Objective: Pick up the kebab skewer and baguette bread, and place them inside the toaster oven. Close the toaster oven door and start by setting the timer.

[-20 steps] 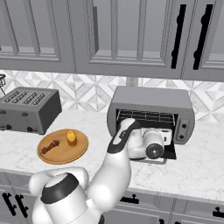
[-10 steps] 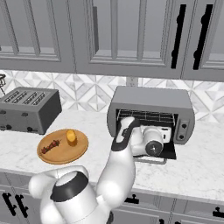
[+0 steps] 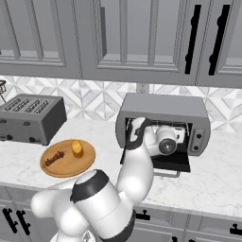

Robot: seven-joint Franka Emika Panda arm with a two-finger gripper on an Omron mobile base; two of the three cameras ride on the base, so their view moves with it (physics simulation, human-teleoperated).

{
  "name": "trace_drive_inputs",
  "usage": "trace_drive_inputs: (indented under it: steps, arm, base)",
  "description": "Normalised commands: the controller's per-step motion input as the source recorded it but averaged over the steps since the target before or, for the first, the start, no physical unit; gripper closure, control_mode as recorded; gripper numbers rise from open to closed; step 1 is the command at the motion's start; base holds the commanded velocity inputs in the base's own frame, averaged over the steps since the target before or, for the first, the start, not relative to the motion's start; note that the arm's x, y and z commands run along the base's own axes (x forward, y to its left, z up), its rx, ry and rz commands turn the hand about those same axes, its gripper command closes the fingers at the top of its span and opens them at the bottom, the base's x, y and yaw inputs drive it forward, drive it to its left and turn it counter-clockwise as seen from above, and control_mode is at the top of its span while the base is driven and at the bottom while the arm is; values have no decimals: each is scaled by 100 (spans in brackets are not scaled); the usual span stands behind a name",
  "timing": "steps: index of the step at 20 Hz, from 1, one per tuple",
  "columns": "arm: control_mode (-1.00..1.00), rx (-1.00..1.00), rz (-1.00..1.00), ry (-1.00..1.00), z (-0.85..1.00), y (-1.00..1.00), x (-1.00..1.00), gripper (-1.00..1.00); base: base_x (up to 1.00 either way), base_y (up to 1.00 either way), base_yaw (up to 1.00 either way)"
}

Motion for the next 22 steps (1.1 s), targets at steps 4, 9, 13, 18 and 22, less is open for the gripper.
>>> trace_drive_inputs:
  steps: [4,9,13,18,22]
  arm:
    - [-100,0,0,0,-1,0,38,-100]
    - [-100,0,0,0,-1,0,36,-100]
    - [-100,0,0,2,-4,0,34,-100]
    - [-100,0,0,3,-8,0,8,-100]
    - [-100,0,0,10,-13,0,0,-100]
  base:
    - [0,0,0]
    - [0,0,0]
    - [0,0,0]
    - [0,0,0]
    - [0,0,0]
